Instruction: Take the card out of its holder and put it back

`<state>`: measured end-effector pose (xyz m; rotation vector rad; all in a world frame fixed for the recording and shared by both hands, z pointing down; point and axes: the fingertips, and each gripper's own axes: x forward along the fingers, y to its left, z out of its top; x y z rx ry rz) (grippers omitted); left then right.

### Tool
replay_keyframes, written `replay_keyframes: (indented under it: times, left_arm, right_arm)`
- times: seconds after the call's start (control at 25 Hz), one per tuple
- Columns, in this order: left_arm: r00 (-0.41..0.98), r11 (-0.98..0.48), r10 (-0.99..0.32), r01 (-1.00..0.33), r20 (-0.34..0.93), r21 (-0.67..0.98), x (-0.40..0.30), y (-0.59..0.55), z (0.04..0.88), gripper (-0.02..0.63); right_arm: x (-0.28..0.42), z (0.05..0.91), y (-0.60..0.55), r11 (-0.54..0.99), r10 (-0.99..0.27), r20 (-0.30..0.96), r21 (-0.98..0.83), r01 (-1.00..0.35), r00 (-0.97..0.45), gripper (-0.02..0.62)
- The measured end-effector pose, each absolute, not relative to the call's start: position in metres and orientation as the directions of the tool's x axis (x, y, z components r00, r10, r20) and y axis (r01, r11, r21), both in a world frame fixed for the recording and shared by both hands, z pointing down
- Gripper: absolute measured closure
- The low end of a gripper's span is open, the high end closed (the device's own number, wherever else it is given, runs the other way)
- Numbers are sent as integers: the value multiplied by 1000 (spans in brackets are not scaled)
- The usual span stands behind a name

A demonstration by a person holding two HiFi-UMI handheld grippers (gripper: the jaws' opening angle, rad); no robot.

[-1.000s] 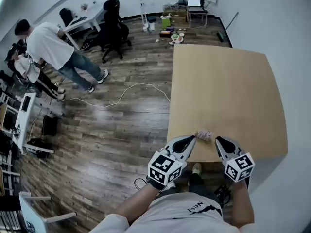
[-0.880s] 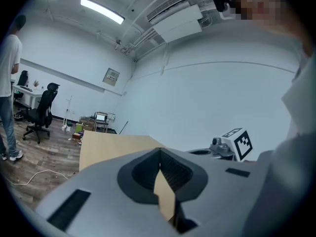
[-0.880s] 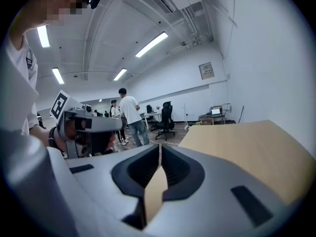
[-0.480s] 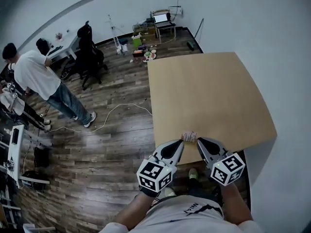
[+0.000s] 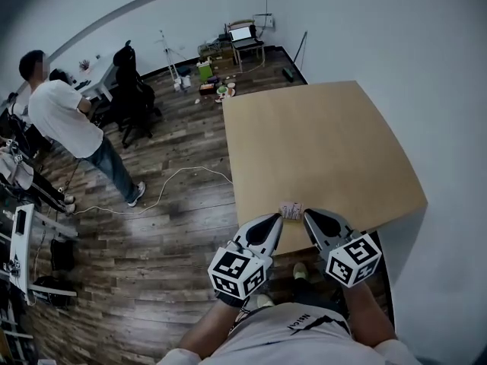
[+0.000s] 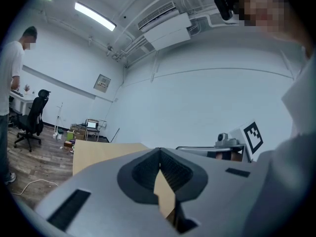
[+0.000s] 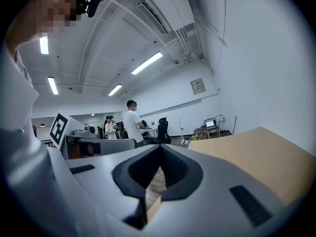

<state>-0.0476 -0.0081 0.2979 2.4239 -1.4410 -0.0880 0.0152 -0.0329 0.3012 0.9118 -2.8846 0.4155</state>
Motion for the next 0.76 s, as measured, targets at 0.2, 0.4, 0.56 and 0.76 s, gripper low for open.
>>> replay_keyframes:
  times: [0.2, 0.4, 0.56, 0.76]
  left_arm:
    - [488, -440, -866, -847, 107, 299, -41, -1, 303, 594]
    - [486, -435, -868, -845, 104, 312, -54, 0, 278, 594]
    - [479, -428, -871, -849, 108, 310, -49, -8, 289, 594]
    - [471, -424, -875, -858, 114, 290, -3, -20, 330, 594]
  right_arm:
    - [23, 304, -27, 785, -554, 154, -231, -575, -818, 581]
    - [11, 279, -26, 787, -551, 166, -224, -575, -818, 581]
    - [16, 291, -35, 788, -549, 162, -228, -572, -820, 581]
    - [61, 332, -48, 794, -544, 138, -234, -561, -828, 581]
